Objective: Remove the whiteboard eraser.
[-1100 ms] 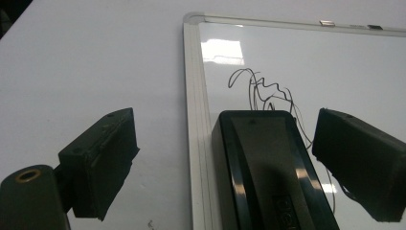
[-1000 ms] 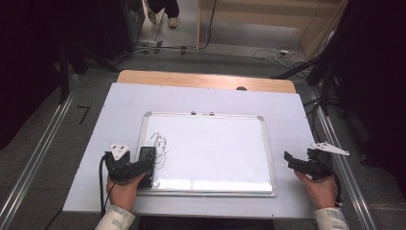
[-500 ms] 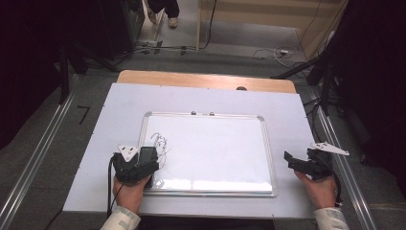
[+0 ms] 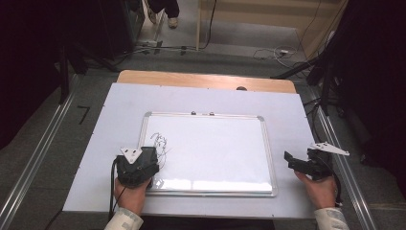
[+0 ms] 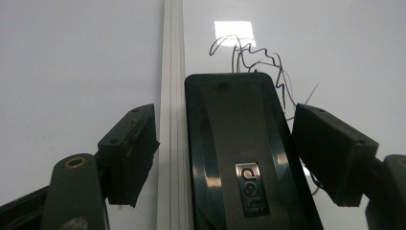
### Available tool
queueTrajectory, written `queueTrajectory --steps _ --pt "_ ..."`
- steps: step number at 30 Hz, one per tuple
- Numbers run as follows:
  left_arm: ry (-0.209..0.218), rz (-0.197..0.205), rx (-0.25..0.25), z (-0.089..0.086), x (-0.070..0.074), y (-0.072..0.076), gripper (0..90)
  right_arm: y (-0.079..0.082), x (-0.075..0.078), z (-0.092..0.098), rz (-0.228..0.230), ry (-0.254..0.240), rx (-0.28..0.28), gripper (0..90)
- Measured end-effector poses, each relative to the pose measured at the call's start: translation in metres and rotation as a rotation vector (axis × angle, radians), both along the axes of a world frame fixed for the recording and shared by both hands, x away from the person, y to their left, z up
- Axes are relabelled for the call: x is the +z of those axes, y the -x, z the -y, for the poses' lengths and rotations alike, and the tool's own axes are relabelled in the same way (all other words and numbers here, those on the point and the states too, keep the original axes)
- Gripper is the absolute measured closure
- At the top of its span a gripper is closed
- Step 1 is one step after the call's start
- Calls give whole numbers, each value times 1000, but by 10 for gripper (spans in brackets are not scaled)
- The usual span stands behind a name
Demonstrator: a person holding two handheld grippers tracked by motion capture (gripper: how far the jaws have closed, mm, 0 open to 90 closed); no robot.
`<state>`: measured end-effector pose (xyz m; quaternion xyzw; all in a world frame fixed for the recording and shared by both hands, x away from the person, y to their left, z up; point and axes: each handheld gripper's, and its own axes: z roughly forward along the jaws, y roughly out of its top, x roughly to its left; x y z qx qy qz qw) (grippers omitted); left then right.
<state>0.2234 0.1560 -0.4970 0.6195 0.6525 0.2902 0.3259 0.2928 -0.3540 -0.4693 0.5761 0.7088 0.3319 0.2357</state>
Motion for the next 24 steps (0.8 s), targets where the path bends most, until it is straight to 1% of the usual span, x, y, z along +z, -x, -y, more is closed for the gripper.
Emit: queueTrajectory --steps 4,10,18,24 --pt "7 -3 17 1 -1 1 250 0 0 0 1 1 0 72" --pt "18 0 22 2 -2 0 265 0 0 0 2 -1 0 72" --pt "15 -1 14 4 -4 -1 291 0 0 0 2 0 0 72" --pt "11 -9 4 6 -5 -2 304 0 0 -1 4 1 1 72"
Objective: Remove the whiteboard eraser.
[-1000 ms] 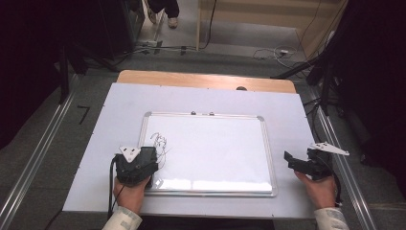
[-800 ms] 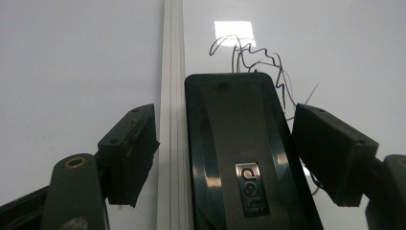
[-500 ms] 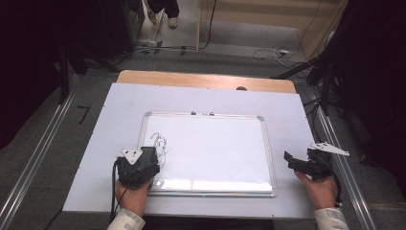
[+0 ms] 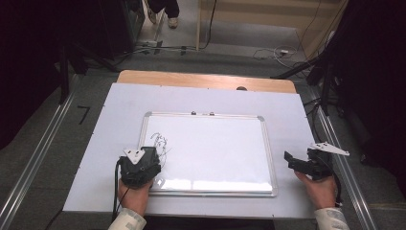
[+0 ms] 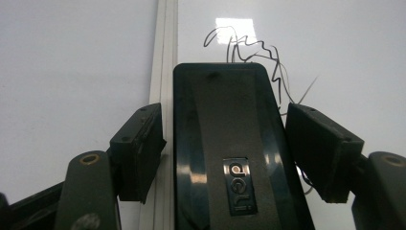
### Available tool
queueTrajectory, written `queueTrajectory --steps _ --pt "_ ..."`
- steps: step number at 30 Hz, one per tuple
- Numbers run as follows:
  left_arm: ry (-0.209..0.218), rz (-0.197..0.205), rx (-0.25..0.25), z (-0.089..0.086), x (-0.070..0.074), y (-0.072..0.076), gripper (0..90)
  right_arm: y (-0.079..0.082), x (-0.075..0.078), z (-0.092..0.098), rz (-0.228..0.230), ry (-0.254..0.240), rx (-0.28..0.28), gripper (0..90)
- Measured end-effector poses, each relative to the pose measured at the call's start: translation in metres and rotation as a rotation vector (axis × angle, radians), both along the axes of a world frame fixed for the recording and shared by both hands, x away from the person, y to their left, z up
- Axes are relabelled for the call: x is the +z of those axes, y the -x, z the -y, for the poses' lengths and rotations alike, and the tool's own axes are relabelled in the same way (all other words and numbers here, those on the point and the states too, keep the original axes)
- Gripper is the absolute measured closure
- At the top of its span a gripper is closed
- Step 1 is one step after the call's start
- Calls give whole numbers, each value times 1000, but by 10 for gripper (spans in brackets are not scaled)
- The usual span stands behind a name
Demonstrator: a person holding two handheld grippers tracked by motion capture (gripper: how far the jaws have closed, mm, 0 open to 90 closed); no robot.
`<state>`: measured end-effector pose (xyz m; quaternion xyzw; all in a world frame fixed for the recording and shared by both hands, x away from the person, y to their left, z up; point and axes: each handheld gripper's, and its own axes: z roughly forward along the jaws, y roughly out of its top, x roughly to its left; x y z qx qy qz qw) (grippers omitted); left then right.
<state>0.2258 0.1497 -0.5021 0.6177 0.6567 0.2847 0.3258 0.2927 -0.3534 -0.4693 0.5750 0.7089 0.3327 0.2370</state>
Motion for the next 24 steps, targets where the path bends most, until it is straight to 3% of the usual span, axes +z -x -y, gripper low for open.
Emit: queueTrajectory --steps 12,24 --pt "-17 -11 3 3 -2 -2 373 0 0 0 2 3 -1 72" --pt "-11 -21 14 3 -3 -4 375 0 0 -1 -2 5 0 72"
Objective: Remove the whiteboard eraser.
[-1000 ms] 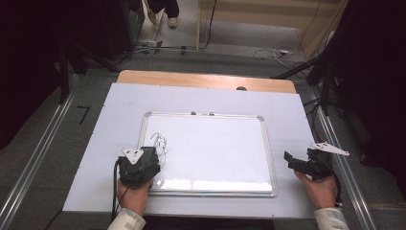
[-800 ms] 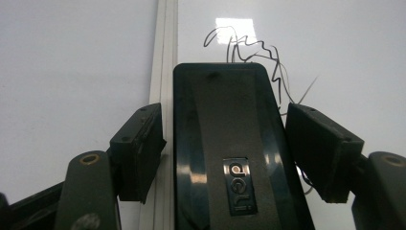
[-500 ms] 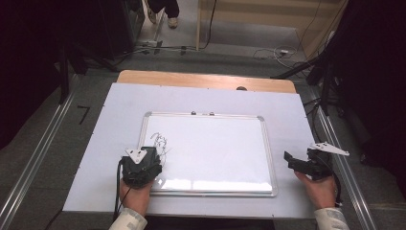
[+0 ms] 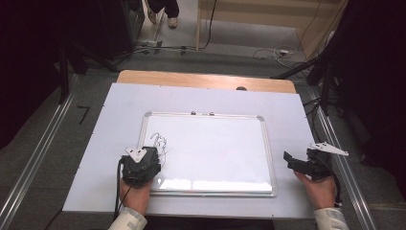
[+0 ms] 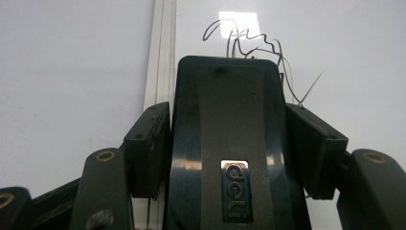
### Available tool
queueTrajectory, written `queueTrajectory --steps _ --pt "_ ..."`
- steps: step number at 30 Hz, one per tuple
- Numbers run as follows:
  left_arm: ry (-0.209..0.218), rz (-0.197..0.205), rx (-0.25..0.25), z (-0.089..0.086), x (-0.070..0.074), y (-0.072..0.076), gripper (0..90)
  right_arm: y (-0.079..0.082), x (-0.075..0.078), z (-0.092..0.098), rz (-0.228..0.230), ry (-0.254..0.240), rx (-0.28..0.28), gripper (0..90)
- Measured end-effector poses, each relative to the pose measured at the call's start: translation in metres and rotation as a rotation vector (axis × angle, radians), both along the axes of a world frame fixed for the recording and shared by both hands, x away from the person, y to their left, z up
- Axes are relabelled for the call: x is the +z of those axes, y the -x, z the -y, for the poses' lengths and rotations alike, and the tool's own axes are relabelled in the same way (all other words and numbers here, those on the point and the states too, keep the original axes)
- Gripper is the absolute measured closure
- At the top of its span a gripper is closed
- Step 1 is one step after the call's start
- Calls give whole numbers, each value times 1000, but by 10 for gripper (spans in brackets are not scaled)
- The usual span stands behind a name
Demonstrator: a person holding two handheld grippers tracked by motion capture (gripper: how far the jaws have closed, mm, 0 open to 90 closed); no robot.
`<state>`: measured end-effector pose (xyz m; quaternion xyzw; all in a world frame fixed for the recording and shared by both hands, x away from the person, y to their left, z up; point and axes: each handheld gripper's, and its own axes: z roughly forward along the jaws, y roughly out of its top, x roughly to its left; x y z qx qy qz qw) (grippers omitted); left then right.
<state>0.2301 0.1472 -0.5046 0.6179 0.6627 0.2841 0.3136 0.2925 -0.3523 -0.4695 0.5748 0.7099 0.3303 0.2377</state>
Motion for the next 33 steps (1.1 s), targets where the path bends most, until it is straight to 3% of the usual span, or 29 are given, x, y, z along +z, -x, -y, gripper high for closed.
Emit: queueTrajectory --steps 24,33 --pt "-29 15 5 2 1 1 397 0 0 1 3 -2 3 72" --pt "-20 16 -1 1 1 1 406 1 1 1 4 -2 3 72"
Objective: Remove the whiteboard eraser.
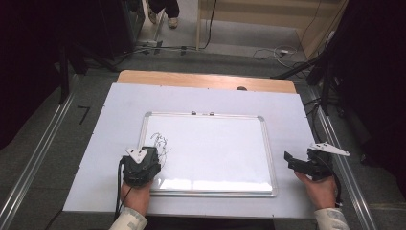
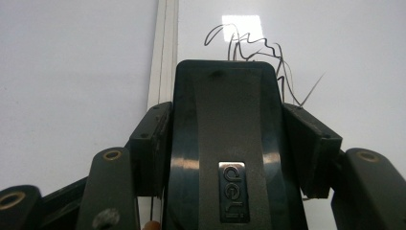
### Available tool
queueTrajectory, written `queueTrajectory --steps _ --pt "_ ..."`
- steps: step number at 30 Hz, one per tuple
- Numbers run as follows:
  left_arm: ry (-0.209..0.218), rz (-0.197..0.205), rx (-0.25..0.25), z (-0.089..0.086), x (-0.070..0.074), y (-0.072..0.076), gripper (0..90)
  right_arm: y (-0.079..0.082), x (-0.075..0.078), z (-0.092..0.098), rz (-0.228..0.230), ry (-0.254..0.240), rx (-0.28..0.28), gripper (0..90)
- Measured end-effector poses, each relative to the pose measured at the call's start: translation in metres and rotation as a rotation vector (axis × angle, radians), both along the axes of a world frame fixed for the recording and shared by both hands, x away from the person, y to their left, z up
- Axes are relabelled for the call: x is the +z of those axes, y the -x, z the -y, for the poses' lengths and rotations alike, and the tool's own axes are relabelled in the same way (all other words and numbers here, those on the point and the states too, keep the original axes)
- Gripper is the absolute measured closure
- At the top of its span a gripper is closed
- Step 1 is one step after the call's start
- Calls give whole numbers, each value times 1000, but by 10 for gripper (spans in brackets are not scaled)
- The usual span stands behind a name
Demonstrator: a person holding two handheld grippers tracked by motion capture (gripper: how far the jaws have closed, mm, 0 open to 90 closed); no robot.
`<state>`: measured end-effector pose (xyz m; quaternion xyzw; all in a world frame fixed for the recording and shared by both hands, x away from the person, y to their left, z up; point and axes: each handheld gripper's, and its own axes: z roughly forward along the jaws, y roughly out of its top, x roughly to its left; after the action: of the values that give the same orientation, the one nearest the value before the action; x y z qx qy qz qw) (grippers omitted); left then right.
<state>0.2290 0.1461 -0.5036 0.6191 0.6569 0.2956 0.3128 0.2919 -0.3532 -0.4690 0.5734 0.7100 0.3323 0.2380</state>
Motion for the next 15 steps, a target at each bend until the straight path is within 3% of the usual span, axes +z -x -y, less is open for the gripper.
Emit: queueTrajectory --steps 10,15 --pt "5 6 -7 -2 3 1 408 0 0 0 2 -1 -1 72" --pt "-5 44 -7 -3 10 3 407 0 0 0 3 0 2 72"
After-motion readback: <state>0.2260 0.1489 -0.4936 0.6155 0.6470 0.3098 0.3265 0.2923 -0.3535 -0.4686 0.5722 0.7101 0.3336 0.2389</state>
